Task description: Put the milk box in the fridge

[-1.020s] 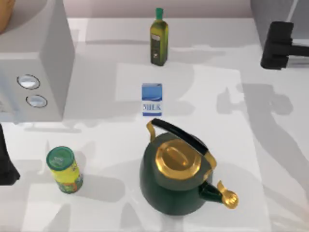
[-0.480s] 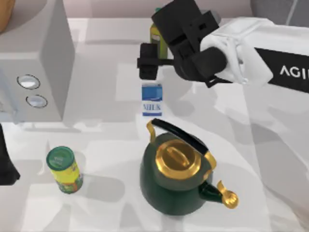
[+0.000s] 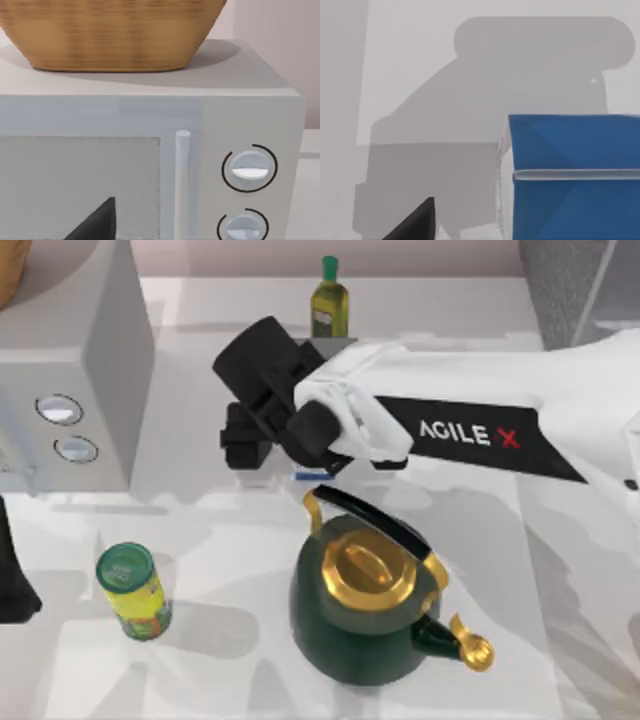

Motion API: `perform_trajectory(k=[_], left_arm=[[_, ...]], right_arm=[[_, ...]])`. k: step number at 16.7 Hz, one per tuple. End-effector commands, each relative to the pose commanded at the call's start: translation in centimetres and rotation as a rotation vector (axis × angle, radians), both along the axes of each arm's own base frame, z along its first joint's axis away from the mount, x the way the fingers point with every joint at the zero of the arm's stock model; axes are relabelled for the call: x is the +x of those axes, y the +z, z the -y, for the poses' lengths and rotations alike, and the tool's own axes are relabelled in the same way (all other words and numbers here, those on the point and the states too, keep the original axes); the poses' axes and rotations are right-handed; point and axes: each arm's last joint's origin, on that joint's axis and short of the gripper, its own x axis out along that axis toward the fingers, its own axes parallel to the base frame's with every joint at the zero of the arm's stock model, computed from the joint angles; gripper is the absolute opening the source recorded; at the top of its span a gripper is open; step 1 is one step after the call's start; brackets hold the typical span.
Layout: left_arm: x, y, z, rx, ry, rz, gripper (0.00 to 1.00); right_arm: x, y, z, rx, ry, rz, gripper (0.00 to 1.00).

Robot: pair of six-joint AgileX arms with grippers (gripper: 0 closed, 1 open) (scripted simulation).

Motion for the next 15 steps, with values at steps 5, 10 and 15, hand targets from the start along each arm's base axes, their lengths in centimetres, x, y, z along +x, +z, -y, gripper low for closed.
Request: perform_trajectory(k=[5,10,15], left_arm=[[0.0,0.0,0.0,0.000,0.000,0.000,1.00],[0.0,0.0,0.0,0.000,0.000,0.000,1.00],[0.0,0.0,0.0,0.000,0.000,0.000,1.00]], right_arm=[[0.1,0.0,0.2,0.000,-0.003,-0.002,1.00],[2.6,-1.6,0.1,0.005,-0.003,0.005,1.00],[3.5,-4.0,0.0,-0.001,0.000,0.000,1.00]])
